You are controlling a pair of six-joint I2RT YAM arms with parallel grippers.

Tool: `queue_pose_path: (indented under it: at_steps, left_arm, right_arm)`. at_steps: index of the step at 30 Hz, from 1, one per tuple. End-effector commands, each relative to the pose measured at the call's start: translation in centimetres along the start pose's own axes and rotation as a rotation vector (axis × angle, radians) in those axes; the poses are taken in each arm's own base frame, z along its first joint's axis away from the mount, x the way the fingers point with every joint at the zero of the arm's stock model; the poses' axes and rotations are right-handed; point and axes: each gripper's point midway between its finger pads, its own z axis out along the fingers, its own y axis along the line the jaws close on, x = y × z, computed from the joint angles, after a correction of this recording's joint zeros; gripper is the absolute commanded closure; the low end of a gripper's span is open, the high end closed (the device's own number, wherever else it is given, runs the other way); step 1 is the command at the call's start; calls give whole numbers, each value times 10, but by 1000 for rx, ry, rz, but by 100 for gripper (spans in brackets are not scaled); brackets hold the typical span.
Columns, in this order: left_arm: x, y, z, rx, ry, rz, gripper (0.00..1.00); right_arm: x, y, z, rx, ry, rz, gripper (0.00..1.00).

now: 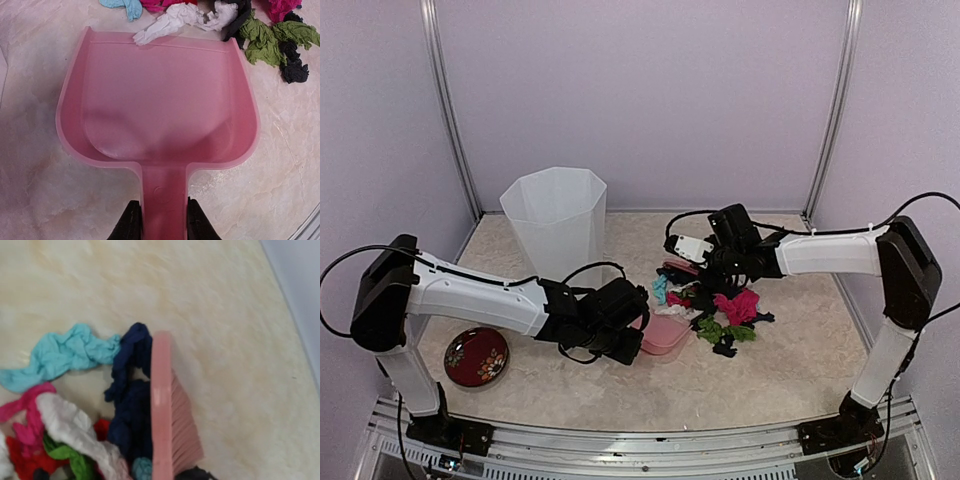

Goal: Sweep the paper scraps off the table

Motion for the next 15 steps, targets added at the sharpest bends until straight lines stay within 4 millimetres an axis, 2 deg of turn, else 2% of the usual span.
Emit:
queue_pose_path:
  at_steps: [1, 10, 15]
  left_arm:
    - [-4, -4, 7, 15, 6, 10, 100]
    - [4, -4, 17, 29, 10, -8, 100]
    - [10, -5, 17, 34, -9, 1, 100]
  right_arm:
    - [-11, 45, -21, -167, -7, 100, 100]
    - [-28, 88, -53, -294, -64, 207, 100]
    - [-37, 91, -76, -331, -123, 247, 100]
